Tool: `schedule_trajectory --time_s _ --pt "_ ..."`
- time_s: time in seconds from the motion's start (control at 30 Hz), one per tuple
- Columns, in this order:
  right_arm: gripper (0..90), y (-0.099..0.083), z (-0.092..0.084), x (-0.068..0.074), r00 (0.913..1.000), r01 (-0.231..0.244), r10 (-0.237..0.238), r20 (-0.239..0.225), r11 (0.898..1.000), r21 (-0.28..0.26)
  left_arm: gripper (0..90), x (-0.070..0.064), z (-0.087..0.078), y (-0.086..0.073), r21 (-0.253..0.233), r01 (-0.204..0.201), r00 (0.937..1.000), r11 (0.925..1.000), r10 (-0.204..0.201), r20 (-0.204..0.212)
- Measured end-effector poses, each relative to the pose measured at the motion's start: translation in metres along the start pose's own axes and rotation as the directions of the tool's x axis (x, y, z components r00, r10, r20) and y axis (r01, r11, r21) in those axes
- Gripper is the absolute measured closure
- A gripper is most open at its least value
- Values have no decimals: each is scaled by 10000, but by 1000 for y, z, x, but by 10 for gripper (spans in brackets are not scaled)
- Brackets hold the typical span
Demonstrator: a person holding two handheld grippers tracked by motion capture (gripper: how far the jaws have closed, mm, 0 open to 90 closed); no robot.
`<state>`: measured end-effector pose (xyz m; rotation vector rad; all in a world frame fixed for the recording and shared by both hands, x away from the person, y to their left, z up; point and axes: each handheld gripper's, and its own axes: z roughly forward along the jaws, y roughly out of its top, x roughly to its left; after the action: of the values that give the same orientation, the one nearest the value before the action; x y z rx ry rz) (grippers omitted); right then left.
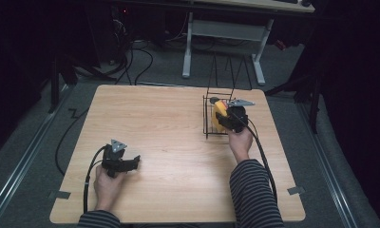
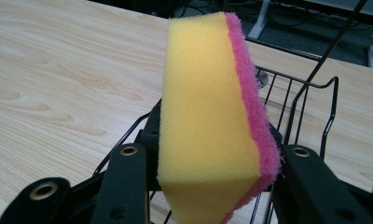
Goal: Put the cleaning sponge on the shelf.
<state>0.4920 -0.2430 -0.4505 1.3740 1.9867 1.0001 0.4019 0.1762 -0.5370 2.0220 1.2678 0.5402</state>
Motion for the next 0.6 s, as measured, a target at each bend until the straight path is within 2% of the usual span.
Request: schedule_trajectory --time_s 0.5,0.6 --pt "593 1 2 0 10000 -84 84 -29 9999 68 177 0 0 0 1 -2 10000 10000 2 1" --pt "548 1 3 0 9999 -126 126 -37 9998 125 177 0 0 0 2 -4 10000 10000 4 0"
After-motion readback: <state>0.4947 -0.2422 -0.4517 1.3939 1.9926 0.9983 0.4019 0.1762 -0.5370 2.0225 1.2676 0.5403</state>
